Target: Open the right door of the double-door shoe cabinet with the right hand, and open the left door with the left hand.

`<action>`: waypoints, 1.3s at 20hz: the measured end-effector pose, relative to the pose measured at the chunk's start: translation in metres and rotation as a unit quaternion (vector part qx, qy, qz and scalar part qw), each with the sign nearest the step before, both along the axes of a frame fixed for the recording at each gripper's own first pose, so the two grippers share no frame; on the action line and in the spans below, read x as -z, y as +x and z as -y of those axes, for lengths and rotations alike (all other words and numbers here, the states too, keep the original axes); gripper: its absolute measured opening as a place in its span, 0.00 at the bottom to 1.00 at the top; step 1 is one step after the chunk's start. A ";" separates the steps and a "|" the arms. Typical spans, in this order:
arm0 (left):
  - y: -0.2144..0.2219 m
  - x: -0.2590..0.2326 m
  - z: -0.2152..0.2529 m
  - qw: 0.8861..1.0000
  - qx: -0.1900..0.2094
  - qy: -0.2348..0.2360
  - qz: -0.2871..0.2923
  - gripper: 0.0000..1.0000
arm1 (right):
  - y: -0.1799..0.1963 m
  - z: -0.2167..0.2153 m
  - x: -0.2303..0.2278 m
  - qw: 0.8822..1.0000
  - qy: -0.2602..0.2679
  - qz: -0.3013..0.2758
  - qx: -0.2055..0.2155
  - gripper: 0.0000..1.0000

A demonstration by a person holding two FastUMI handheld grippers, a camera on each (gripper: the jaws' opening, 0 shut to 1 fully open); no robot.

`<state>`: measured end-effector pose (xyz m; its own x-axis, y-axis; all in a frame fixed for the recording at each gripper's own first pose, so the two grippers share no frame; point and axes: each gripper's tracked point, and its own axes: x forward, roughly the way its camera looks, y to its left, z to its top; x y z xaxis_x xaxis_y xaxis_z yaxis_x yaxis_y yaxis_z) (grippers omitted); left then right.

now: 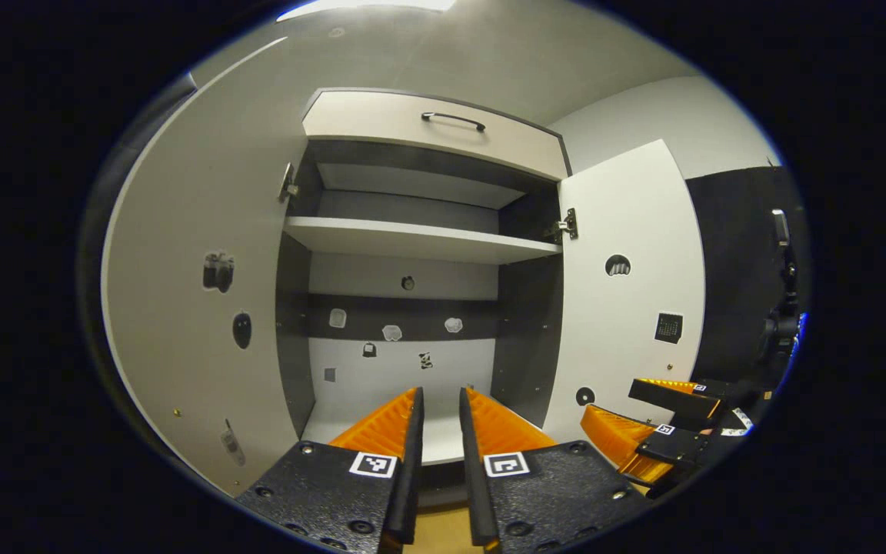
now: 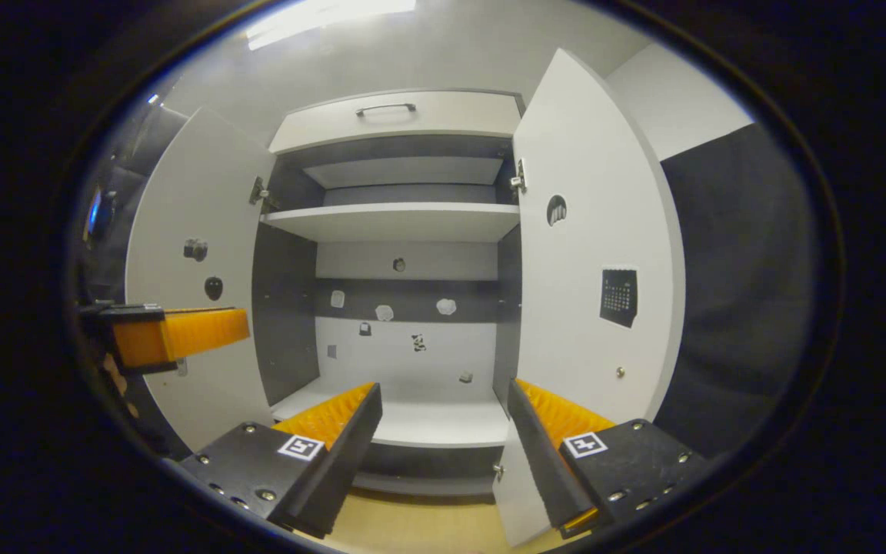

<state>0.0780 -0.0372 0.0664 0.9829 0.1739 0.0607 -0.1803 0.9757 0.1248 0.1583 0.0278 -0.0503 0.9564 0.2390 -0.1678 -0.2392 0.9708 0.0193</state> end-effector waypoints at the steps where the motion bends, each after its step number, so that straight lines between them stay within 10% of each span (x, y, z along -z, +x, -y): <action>1: 0.004 0.002 0.000 1.000 0.003 -0.003 -0.003 0.33 | 0.000 0.000 -0.002 1.000 0.003 0.002 0.004 0.97; 6: 0.017 0.000 -0.003 1.000 0.015 0.002 0.005 0.95 | 0.002 -0.005 -0.004 1.000 0.009 -0.002 0.012 0.97; 26: 0.030 -0.006 -0.015 1.000 0.026 0.003 0.009 0.96 | 0.015 -0.019 -0.019 1.000 0.013 0.017 0.019 0.97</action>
<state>0.1081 -0.0223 0.0719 0.9894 0.1217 0.0794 -0.1311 0.9832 0.1271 0.1728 0.0468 -0.0312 0.9698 0.2066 -0.1294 -0.2034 0.9784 0.0370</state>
